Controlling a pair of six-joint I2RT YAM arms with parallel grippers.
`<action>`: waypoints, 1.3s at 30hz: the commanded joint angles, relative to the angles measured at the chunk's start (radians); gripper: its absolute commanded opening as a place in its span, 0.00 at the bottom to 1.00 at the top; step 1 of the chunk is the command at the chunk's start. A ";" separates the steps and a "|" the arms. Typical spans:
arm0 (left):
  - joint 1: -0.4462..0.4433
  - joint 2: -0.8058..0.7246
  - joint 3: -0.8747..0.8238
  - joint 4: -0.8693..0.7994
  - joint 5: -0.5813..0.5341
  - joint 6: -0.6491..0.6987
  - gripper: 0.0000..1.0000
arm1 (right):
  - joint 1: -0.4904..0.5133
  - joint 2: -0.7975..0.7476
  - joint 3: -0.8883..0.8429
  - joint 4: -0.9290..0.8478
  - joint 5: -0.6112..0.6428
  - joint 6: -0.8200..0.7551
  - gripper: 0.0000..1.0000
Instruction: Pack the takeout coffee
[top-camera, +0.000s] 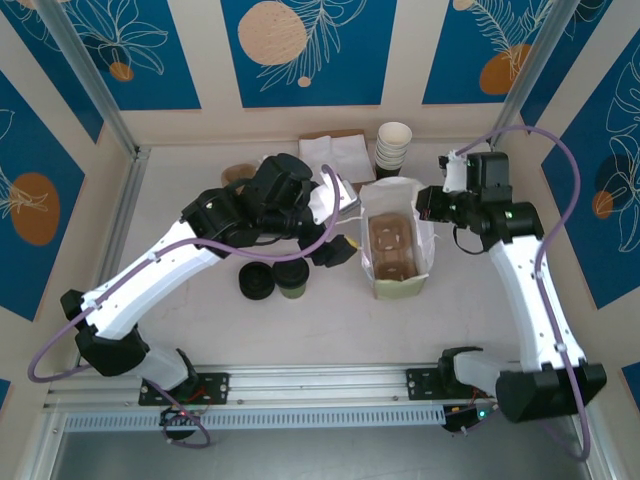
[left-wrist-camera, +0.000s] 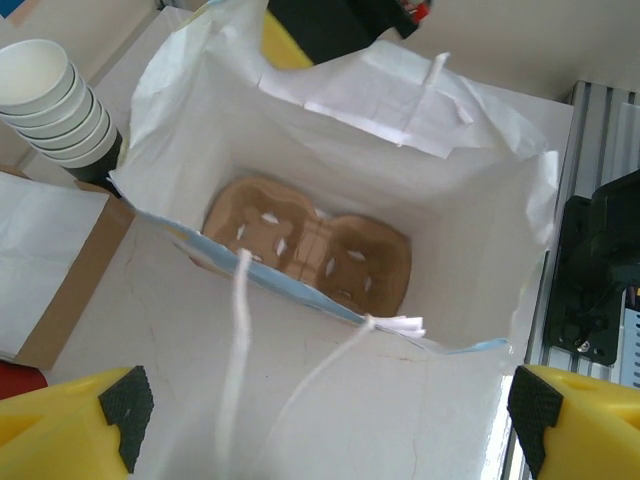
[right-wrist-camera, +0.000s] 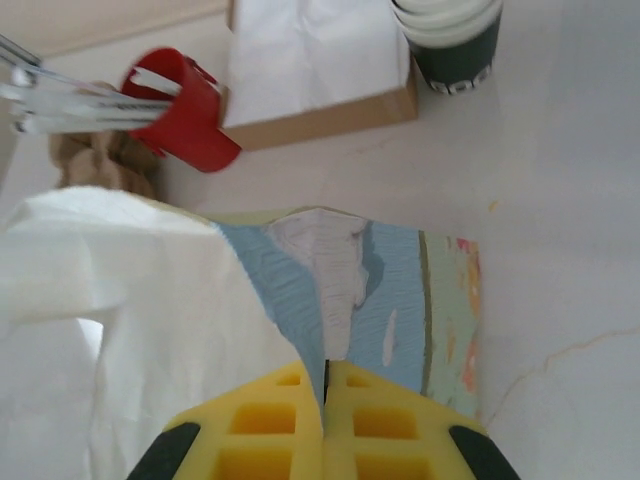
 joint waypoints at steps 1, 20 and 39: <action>0.006 -0.040 -0.013 0.038 -0.012 -0.019 0.93 | 0.011 -0.081 -0.070 0.109 -0.028 0.027 0.00; 0.003 -0.042 -0.074 0.126 0.058 -0.051 0.88 | 0.060 -0.313 -0.284 0.312 -0.056 0.079 0.00; 0.003 -0.046 -0.078 0.148 -0.004 -0.070 0.87 | 0.074 -0.156 -0.164 0.204 -0.006 0.252 0.00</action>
